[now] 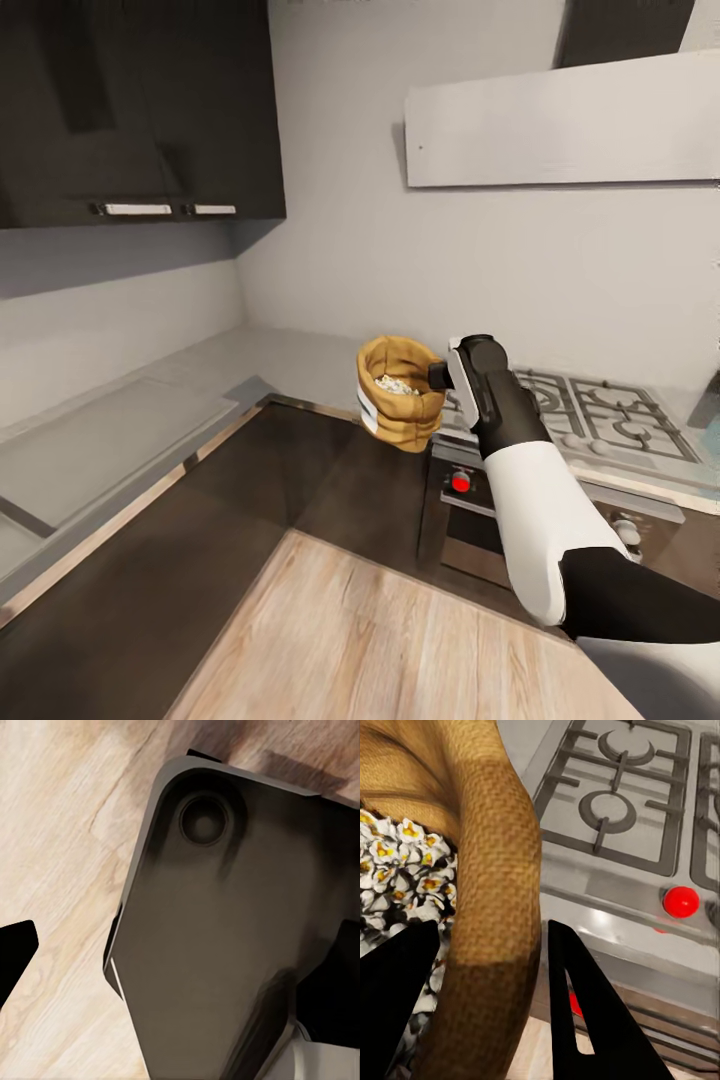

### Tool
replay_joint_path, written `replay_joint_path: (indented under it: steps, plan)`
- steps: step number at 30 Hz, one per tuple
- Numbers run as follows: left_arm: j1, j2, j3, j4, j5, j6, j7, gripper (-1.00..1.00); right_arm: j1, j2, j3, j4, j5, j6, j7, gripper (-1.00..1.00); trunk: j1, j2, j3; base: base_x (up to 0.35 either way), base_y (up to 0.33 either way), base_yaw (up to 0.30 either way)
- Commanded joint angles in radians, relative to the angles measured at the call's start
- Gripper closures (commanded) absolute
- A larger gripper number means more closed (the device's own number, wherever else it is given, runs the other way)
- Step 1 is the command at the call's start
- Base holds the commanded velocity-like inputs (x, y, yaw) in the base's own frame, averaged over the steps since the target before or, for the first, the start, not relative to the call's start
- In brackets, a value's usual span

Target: In the kitchen, take the popcorn bag from the countertop, put it into the microwave, and heat it until the popcorn is cooked so the cooked popcorn ends up inside the bag.

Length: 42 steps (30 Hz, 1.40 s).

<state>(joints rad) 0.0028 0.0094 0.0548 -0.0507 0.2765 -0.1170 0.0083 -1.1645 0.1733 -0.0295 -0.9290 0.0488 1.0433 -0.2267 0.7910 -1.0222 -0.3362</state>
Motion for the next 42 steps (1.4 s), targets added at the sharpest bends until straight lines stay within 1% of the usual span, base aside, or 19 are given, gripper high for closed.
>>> replay_joint_path:
  steps: [1, 5, 8, 11, 14, 19, 32, 42]
  plan:
    - [0.0, 0.0, 0.005, -0.001, 0.0, -0.001, 0.001, -1.0, 0.012, 0.001, -0.003, -0.001, 0.005, 0.004, 0.002, 1.0, 0.0, -0.001, 0.001, 0.0, 0.0, -0.07]
    - [0.0, 0.0, 0.005, -0.001, 0.0, -0.001, 0.001, -1.0, 0.056, 0.001, -0.003, -0.001, 0.005, 0.004, 0.0, 1.0, 0.0, -0.001, 0.007, 0.0, 0.0, -0.07]
    - [0.001, 0.0, 0.005, -0.001, 0.0, -0.001, 0.001, -1.0, 0.064, 0.001, -0.003, 0.0, 0.005, 0.004, -0.001, 1.0, 0.0, -0.001, 0.012, 0.0, 0.0, -0.07]
    - [0.0, 0.0, 0.005, -0.001, 0.0, -0.001, 0.001, -1.0, 0.066, 0.001, -0.003, 0.005, 0.005, 0.004, -0.001, 1.0, 0.0, -0.001, 0.017, 0.0, 0.0, -0.07]
    - [0.0, 0.0, 0.005, -0.001, 0.0, -0.001, 0.001, -1.0, 0.066, 0.001, -0.003, 0.056, 0.006, 0.004, -0.002, 1.0, 0.0, -0.001, 0.021, 0.0, 0.0, -0.07]
    - [0.0, 0.0, 0.005, -0.001, 0.0, -0.001, 0.001, -1.0, 0.066, 0.001, -0.003, 0.091, 0.005, 0.004, -0.001, 1.0, 0.0, -0.001, 0.03, 0.0, 0.0, -0.07]
    - [0.0, 0.0, 0.005, -0.001, 0.0, -0.001, 0.001, -1.0, 0.066, 0.001, -0.003, 0.094, 0.006, 0.004, -0.002, 1.0, 0.0, -0.001, 0.05, 0.0, 0.0, -0.07]
    - [0.0, 0.0, 0.005, -0.001, 0.0, -0.001, 0.001, -1.0, 0.066, 0.001, -0.003, 0.095, 0.004, 0.004, 0.004, 1.0, 0.0, -0.001, 0.052, 0.0, 0.0, -0.01]
